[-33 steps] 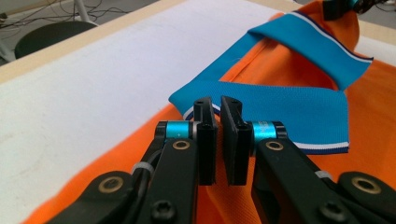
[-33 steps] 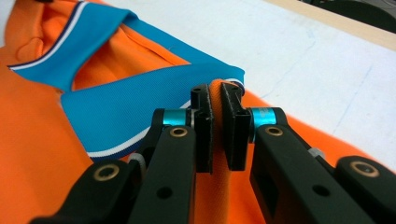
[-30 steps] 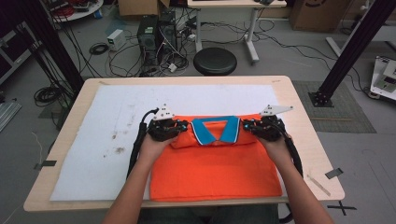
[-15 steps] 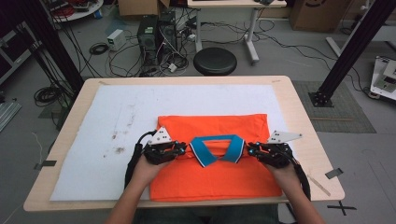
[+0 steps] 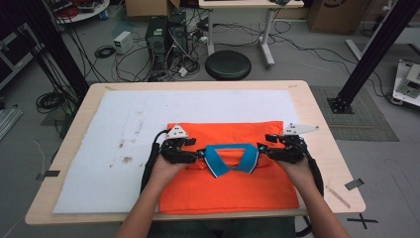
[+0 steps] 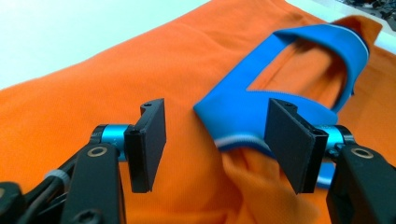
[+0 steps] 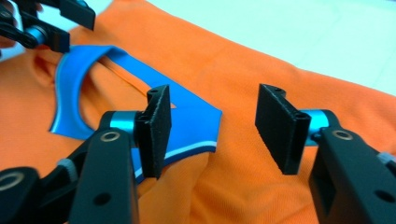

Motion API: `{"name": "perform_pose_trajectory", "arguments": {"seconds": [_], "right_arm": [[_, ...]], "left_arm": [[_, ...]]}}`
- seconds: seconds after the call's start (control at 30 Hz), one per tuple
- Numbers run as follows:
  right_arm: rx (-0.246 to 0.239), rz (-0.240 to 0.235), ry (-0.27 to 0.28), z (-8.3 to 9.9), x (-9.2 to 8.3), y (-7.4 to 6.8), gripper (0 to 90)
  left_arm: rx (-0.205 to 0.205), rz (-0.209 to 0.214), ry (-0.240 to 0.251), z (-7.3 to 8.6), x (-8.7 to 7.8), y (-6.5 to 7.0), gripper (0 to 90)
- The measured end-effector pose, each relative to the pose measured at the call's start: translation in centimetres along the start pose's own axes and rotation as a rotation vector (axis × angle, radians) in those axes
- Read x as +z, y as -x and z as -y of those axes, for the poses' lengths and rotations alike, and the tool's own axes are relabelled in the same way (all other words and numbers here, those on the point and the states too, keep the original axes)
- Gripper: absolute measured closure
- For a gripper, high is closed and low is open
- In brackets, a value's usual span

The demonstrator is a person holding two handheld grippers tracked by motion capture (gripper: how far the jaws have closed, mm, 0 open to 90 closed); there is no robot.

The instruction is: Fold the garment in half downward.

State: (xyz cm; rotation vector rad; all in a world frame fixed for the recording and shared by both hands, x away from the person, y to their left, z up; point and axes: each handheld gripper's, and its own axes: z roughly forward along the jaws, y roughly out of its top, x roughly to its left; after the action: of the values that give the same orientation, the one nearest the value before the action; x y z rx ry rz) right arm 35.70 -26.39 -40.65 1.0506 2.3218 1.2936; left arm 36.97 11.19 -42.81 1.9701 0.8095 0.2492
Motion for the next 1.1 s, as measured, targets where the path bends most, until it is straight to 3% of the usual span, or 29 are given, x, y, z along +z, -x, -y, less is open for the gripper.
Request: {"name": "perform_pose_trajectory", "arguments": {"seconds": [0.1, 0.23, 0.3, 0.37, 0.43, 0.5, 0.57, 0.7, 0.87, 1.1], "right_arm": [[0.031, -0.02, -0.022, 0.0, 1.0, 0.0, 44.1], [0.037, -0.025, -0.101, 0.5, 2.5, -0.1, 44.8], [0.049, -0.049, -0.125, 1.0, 2.9, 0.0, 52.4], [0.053, -0.083, -0.137, 1.4, 3.1, 0.0, 63.7], [0.055, -0.095, -0.144, 1.5, 3.1, -0.2, 72.7], [0.036, -0.076, -0.148, 1.7, 3.0, -0.5, 82.4], [0.02, -0.061, -0.144, 1.9, 2.9, -0.7, 87.8], [0.024, -0.056, -0.131, 2.2, 2.7, -0.8, 89.4], [0.008, -0.045, -0.101, 1.9, 2.0, -1.2, 89.8], [-0.039, -0.048, -0.015, 2.0, -0.4, -2.9, 89.7]], "left_arm": [[-0.018, 0.005, -0.033, -0.1, 0.8, -0.1, 38.7], [-0.032, 0.022, -0.066, 0.4, 1.5, -0.2, 38.9], [-0.027, 0.045, -0.079, 0.6, 1.7, -0.1, 43.6], [-0.011, 0.081, -0.087, 0.8, 1.8, 0.1, 55.0], [0.014, 0.08, -0.097, 0.9, 2.0, 0.4, 61.7], [0.028, 0.074, -0.093, 0.9, 1.9, 0.6, 67.7], [0.039, 0.074, -0.087, 1.0, 1.8, 0.6, 73.7], [0.065, 0.074, -0.067, 1.0, 1.5, 0.9, 83.6], [0.111, 0.072, -0.021, 1.0, 0.6, 1.8, 85.5], [0.147, 0.112, 0.06, 1.3, -2.2, 3.4, 85.6]]}}
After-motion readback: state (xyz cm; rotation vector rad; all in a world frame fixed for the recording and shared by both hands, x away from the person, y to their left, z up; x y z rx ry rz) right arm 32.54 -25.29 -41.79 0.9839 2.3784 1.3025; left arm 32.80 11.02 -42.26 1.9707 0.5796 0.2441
